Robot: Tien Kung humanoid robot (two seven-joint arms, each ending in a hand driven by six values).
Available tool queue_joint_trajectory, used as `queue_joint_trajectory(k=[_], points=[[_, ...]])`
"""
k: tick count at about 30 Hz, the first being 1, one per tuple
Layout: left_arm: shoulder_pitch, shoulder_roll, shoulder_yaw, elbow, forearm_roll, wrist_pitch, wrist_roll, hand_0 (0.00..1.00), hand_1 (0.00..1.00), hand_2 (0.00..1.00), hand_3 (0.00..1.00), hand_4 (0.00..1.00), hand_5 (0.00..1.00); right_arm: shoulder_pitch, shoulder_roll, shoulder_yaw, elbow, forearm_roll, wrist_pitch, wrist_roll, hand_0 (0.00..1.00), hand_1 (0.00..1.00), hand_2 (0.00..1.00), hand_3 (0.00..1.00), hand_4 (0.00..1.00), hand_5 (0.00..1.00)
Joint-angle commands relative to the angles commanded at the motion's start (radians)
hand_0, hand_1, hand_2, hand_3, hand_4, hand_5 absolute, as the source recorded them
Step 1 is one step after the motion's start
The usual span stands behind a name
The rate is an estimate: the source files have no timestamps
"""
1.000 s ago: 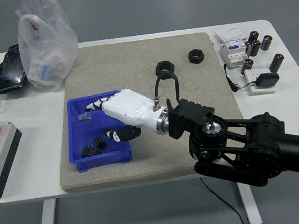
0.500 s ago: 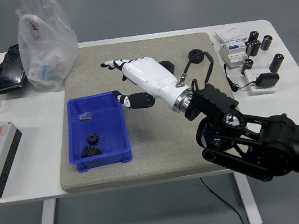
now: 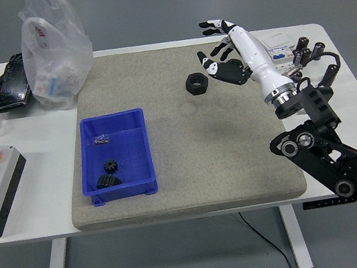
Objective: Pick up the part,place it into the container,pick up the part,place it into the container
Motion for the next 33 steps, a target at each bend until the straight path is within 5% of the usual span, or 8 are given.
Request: queue_joint_trajectory(k=[1, 5, 7, 12, 13, 18, 19, 33], points=[[0.001, -0.001, 0.0, 0.0, 0.0, 0.0, 0.0, 0.835, 0.775, 0.781, 0.866, 0.848, 0.503, -0.01, 0.001, 0.022, -0.004, 0.033, -0.001, 0.023, 0.632, 0.686, 0.708, 0.689, 0.614, 0.209], [0.002, -0.004, 0.002, 0.0, -0.002, -0.001, -0.001, 0.835, 0.775, 0.781, 0.866, 0.848, 0.503, -0.05, 0.007, 0.106, -0.029, 0.179, 0.012, 0.125, 0.632, 0.686, 0.708, 0.689, 0.614, 0.209], [0.002, -0.005, 0.002, 0.0, -0.002, -0.001, -0.001, 0.835, 0.774, 0.783, 0.866, 0.847, 0.501, -0.068, 0.012, 0.136, -0.046, 0.257, 0.041, 0.176, 0.747, 0.724, 0.731, 0.673, 0.68, 0.26], [0.004, -0.007, 0.003, 0.0, -0.003, -0.001, -0.003, 0.835, 0.774, 0.783, 0.866, 0.847, 0.501, -0.112, 0.024, 0.187, -0.084, 0.444, 0.159, 0.224, 0.747, 0.724, 0.731, 0.673, 0.68, 0.26], [0.004, -0.007, 0.003, 0.0, -0.003, 0.0, -0.004, 0.835, 0.774, 0.783, 0.866, 0.847, 0.501, -0.118, 0.024, 0.193, -0.086, 0.472, 0.181, 0.214, 0.994, 0.927, 0.925, 0.97, 0.998, 0.998], [0.005, -0.008, 0.003, 0.0, -0.002, 0.002, -0.005, 0.835, 0.775, 0.783, 0.867, 0.847, 0.499, -0.141, 0.023, 0.216, -0.087, 0.59, 0.282, 0.166, 0.994, 0.927, 0.925, 0.97, 0.998, 0.998], [0.005, -0.008, 0.003, 0.0, -0.002, 0.002, -0.006, 0.835, 0.775, 0.783, 0.868, 0.847, 0.499, -0.143, 0.023, 0.217, -0.087, 0.603, 0.289, 0.162, 0.998, 0.996, 0.989, 0.998, 0.998, 0.998], [0.006, -0.01, 0.006, 0.0, -0.003, -0.001, -0.004, 0.836, 0.775, 0.783, 0.869, 0.848, 0.499, -0.161, 0.025, 0.191, -0.126, 0.833, 0.373, 0.221, 0.998, 0.967, 0.948, 0.998, 0.998, 0.998]])
